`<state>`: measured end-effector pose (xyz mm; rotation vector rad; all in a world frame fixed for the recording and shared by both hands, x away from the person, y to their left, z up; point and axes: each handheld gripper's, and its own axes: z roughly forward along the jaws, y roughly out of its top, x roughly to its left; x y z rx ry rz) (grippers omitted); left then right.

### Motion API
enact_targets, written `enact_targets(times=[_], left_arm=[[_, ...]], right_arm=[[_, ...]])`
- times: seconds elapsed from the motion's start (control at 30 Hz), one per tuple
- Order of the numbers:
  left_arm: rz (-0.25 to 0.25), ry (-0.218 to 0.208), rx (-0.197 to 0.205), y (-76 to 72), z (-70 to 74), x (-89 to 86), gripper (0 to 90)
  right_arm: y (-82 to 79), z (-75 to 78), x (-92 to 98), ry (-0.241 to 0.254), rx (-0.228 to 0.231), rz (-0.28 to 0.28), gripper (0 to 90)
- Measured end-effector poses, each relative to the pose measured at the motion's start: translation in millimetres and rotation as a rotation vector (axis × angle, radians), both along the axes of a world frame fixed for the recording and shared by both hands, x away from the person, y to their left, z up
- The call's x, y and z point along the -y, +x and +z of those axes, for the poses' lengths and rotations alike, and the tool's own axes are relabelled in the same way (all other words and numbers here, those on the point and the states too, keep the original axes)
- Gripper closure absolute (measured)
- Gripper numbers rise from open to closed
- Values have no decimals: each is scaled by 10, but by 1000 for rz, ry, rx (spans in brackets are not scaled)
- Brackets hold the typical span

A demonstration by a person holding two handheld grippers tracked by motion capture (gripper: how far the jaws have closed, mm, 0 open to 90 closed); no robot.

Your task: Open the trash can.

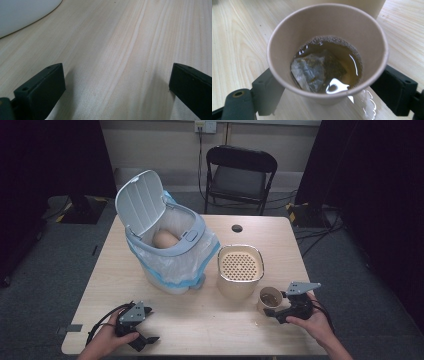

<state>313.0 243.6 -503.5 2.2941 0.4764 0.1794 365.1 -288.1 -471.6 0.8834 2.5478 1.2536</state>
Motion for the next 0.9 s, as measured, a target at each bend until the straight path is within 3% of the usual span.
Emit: enact_targets(times=[0.4, 0.9], left_arm=[[0, 0, 0, 0, 0, 0, 0], [0, 1, 0, 0, 0, 0, 0]], right_arm=[[70, -60, -52, 22, -20, 16, 187], [73, -26, -80, 35, -15, 33, 234]])
